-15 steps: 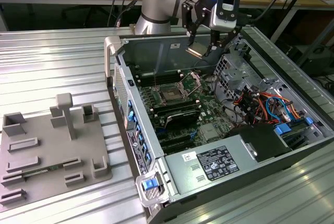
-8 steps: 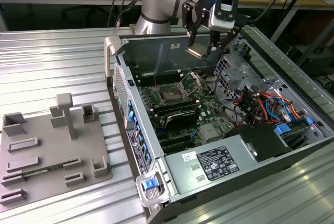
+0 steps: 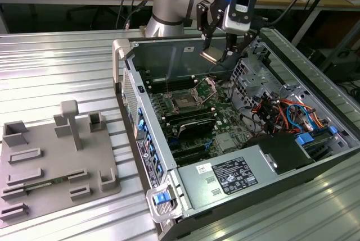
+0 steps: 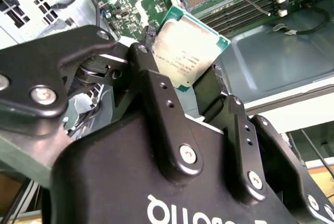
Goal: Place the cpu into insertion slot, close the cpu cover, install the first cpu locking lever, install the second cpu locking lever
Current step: 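Place the cpu into insertion slot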
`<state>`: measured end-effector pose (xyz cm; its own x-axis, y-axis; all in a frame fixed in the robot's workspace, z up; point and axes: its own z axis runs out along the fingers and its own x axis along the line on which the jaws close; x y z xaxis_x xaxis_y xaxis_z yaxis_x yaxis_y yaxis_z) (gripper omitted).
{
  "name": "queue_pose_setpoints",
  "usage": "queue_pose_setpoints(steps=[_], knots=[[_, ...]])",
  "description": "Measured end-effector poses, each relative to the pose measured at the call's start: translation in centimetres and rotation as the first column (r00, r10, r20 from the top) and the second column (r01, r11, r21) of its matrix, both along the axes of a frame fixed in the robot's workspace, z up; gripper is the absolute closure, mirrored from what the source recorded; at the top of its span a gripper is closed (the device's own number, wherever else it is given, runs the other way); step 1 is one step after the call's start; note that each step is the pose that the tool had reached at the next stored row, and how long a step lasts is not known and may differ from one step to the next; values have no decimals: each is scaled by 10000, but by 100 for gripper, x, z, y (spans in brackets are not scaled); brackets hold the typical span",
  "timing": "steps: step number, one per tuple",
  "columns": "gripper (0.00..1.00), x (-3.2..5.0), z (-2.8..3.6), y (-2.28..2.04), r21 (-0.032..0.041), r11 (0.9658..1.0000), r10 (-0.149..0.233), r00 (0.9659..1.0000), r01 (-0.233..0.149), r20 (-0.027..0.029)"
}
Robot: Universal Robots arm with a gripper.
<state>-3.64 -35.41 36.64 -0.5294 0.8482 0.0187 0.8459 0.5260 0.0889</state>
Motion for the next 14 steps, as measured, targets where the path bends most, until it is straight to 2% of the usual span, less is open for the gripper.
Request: queue_pose_setpoints(steps=[5, 14], knots=[[45, 0, 0, 0, 0, 9989, -465, 9989, 465, 0], [45, -1, 0, 0, -1, 9980, -630, 9980, 630, 0]])
